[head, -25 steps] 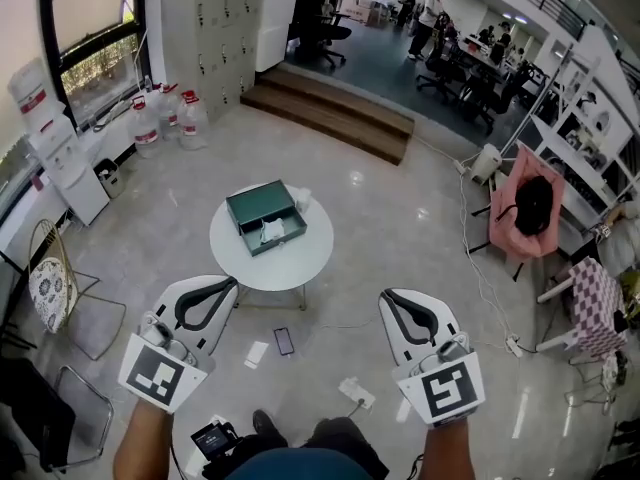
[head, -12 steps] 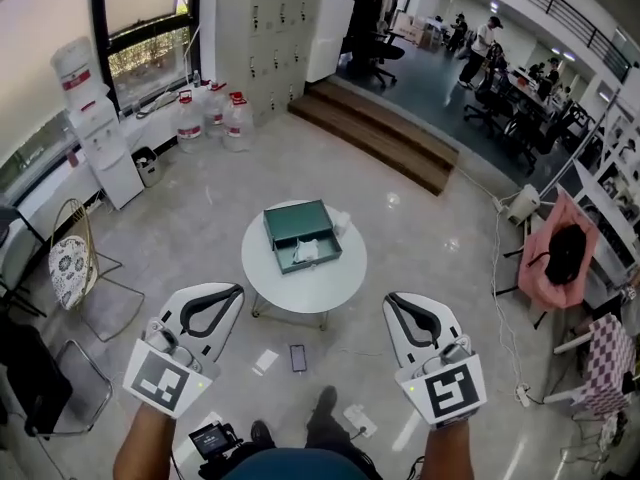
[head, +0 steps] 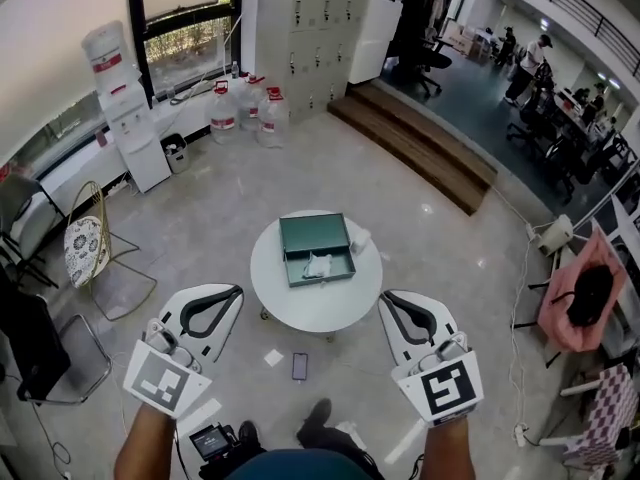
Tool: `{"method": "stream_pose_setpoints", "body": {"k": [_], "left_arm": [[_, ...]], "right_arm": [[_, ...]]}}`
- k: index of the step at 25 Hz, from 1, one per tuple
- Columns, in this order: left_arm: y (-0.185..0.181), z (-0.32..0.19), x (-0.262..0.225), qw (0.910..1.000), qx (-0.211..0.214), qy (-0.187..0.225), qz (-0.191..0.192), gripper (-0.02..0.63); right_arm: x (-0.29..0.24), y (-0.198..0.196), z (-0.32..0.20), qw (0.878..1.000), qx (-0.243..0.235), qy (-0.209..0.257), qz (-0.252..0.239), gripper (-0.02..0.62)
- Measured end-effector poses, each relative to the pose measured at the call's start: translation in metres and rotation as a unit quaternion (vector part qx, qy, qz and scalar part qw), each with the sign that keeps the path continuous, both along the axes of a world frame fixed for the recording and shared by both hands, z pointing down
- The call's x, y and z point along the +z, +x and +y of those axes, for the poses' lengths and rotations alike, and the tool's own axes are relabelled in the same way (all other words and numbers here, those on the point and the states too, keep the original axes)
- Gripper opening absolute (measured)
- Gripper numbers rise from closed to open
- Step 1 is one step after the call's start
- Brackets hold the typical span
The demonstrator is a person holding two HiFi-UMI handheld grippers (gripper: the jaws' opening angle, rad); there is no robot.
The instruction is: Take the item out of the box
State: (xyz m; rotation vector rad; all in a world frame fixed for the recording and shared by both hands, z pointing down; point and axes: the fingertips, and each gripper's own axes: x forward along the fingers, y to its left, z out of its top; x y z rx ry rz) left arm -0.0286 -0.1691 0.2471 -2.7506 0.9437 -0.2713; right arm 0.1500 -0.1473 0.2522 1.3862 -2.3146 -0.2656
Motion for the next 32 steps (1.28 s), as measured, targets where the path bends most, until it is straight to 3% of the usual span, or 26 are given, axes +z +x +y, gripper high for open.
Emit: {"method": "stream_pose_setpoints", "body": {"k": [7,14,26,32], "left_arm": [[0.050,-0.043,0.019,0.9989,-0.044,-0.006,-0.014,0.018],[0.075,-0.085,0.038,0.9977,-0.057,-0.031,-0.017,0.018],[0.093,-0.206,0.099,0.9980,0.005,-0.061,-0.013,0.018],[0.101,-0.261,0.148,0.9963,0.046,-0.049,-0.054,0.018]], "right_arm": [[0.023,0.048,-0.057,0.999,-0.048,-0.011,-0.006,0.040],[0.046,0.070,-0.105,0.997,-0.063,-0.033,-0.012,0.040],[0.122,0.071,-0.207,0.994,0.000,-0.104,-0.029,0.041],[0.186,0.068,-0.266,0.989,0.013,-0.142,-0.037,0.041]]}}
